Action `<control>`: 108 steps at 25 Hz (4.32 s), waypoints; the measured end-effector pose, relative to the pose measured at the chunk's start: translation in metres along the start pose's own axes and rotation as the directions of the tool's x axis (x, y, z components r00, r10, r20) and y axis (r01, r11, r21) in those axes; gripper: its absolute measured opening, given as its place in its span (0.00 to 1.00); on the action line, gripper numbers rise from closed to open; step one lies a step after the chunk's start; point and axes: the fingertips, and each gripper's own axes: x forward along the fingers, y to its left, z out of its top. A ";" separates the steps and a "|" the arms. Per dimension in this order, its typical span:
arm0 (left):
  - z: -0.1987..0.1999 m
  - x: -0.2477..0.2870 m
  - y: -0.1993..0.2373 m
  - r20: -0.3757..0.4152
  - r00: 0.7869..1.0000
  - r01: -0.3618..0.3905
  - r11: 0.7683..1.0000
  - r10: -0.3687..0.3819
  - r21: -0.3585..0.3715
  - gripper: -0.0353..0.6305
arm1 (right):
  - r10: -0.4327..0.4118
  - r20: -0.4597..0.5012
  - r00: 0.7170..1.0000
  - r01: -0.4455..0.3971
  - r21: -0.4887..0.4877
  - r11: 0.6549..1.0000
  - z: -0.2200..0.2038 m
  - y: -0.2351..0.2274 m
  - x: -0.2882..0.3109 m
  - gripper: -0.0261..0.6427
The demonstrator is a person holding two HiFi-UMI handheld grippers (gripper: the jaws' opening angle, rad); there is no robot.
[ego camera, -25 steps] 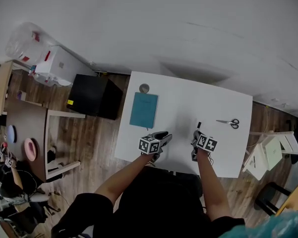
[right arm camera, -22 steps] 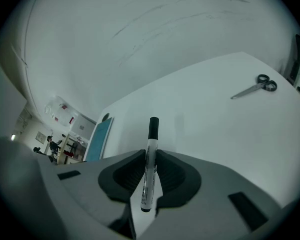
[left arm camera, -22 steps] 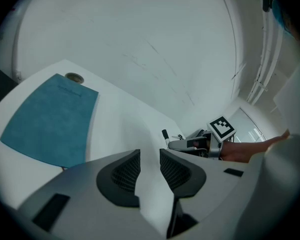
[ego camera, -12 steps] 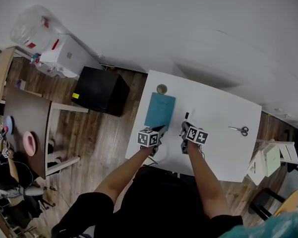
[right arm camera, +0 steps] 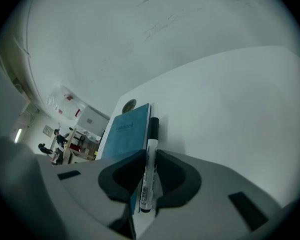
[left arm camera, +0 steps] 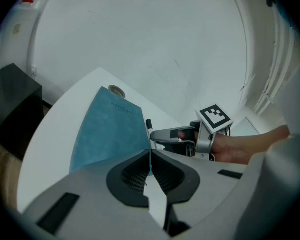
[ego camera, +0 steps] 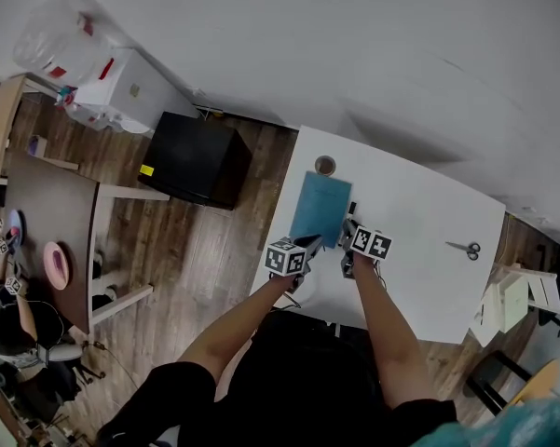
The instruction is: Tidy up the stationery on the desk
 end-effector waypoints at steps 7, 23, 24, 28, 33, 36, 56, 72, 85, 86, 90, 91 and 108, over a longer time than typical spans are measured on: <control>0.000 -0.008 0.014 0.008 1.000 0.013 1.000 -0.013 -0.025 0.09 | 0.008 0.020 1.000 -0.007 -0.040 0.999 0.006 0.011 0.000 0.17; -0.007 -0.010 0.020 0.007 1.000 -0.007 0.999 0.007 -0.049 0.09 | 0.078 -0.014 0.997 -0.078 -0.021 0.997 -0.008 0.012 0.006 0.17; -0.008 -0.011 0.020 0.007 1.000 -0.011 0.999 0.012 -0.050 0.09 | 0.080 -0.016 0.997 -0.081 -0.026 0.996 -0.008 0.012 0.006 0.17; -0.012 -0.013 0.017 0.008 1.000 -0.022 0.999 0.022 -0.048 0.09 | 0.084 -0.011 0.996 -0.084 -0.043 0.996 -0.006 0.013 0.004 0.17; -0.012 -0.014 0.010 0.010 0.999 -0.035 0.999 0.035 -0.031 0.09 | 0.089 -0.012 0.996 -0.090 -0.061 0.994 -0.006 0.011 -0.004 0.17; -0.014 -0.011 0.000 0.007 0.999 -0.037 0.999 0.037 -0.018 0.09 | 0.091 0.000 0.996 -0.091 -0.060 0.994 -0.005 0.004 -0.018 0.17; -0.073 0.127 -0.170 -0.138 0.990 0.062 0.987 -0.042 0.149 0.09 | -0.003 0.159 0.987 -0.001 0.026 1.000 -0.021 -0.195 -0.200 0.17; -0.066 0.277 -0.266 -0.172 0.985 0.022 0.979 0.014 0.203 0.09 | -0.107 0.232 0.967 0.084 0.109 0.991 0.030 -0.396 -0.296 0.17; -0.052 0.354 -0.269 -0.217 0.973 -0.031 0.975 0.080 0.221 0.09 | -0.121 0.193 0.974 0.101 0.110 0.989 0.073 -0.462 -0.279 0.17; -0.050 0.357 -0.270 -0.216 0.973 -0.031 0.975 0.079 0.219 0.09 | -0.121 0.189 0.974 0.103 0.101 0.989 0.076 -0.463 -0.276 0.17; -0.045 0.368 -0.267 -0.220 0.970 -0.049 0.970 0.103 0.239 0.09 | -0.128 0.170 0.977 0.120 0.054 0.991 0.088 -0.465 -0.266 0.17; -0.045 0.371 -0.266 -0.220 0.969 -0.054 0.968 0.110 0.244 0.09 | -0.130 0.169 0.977 0.124 0.042 0.991 0.090 -0.466 -0.264 0.17; -0.070 0.376 -0.282 -0.319 0.942 -0.021 0.966 0.105 0.258 0.09 | -0.132 0.159 0.978 0.136 -0.013 0.991 0.096 -0.471 -0.259 0.17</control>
